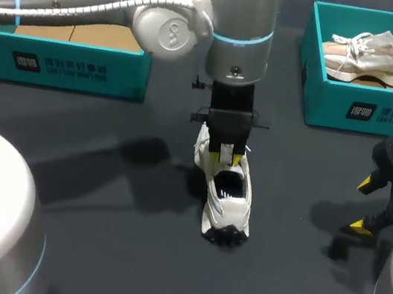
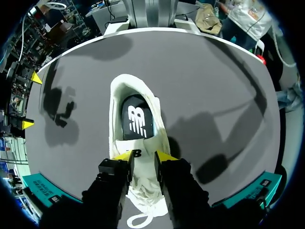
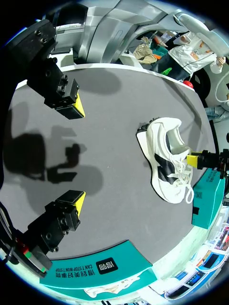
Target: Take the shoe out of the shoebox, open the shoe tongue, remove and reinsert the insole, then place the shoe into the shoebox
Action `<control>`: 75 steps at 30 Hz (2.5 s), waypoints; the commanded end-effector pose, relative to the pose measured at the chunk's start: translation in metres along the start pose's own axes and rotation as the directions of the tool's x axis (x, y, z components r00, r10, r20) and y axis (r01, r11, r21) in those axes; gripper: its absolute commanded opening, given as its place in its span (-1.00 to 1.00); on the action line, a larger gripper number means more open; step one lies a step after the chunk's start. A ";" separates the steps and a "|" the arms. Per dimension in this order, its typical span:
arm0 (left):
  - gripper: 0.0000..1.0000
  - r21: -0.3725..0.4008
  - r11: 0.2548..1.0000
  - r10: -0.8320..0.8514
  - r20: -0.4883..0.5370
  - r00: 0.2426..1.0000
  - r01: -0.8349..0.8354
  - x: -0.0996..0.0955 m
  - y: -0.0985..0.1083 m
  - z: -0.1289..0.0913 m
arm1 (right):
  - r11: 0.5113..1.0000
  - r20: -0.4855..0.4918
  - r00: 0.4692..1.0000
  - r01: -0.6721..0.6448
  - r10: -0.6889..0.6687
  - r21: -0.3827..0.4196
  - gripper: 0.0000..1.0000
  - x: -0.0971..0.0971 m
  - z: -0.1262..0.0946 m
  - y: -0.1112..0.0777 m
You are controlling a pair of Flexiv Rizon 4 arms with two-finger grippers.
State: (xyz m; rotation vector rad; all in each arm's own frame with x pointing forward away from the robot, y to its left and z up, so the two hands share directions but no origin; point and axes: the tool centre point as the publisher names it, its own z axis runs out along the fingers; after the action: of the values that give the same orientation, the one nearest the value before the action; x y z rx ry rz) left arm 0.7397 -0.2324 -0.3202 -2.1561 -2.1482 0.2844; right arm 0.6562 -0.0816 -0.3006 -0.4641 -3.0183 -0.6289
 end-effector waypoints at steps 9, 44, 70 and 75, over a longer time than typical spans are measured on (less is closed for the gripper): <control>-0.42 -0.033 0.999 0.002 0.063 0.998 0.000 -0.002 -0.001 -0.014 | 1.000 0.003 1.000 -0.001 0.001 0.002 1.00 0.002 0.000 0.000; 1.00 -0.059 0.956 -0.285 0.040 0.958 0.287 0.000 -0.035 -0.073 | 1.000 0.003 1.000 -0.001 0.001 0.002 1.00 0.002 0.000 0.000; 1.00 -0.110 0.653 -0.744 0.093 0.662 0.749 0.005 -0.076 -0.083 | 1.000 0.003 1.000 -0.001 0.001 0.002 1.00 0.002 0.000 0.000; 1.00 -0.110 0.653 -0.744 0.093 0.662 0.749 0.005 -0.076 -0.083 | 1.000 0.003 1.000 -0.001 0.001 0.002 1.00 0.002 0.000 0.000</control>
State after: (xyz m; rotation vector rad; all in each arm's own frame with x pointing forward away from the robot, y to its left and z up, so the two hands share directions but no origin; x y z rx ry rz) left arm 0.6865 -0.2217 -0.2256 -1.2237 -2.8255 0.1434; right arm 0.6562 -0.0816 -0.3006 -0.4641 -3.0183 -0.6289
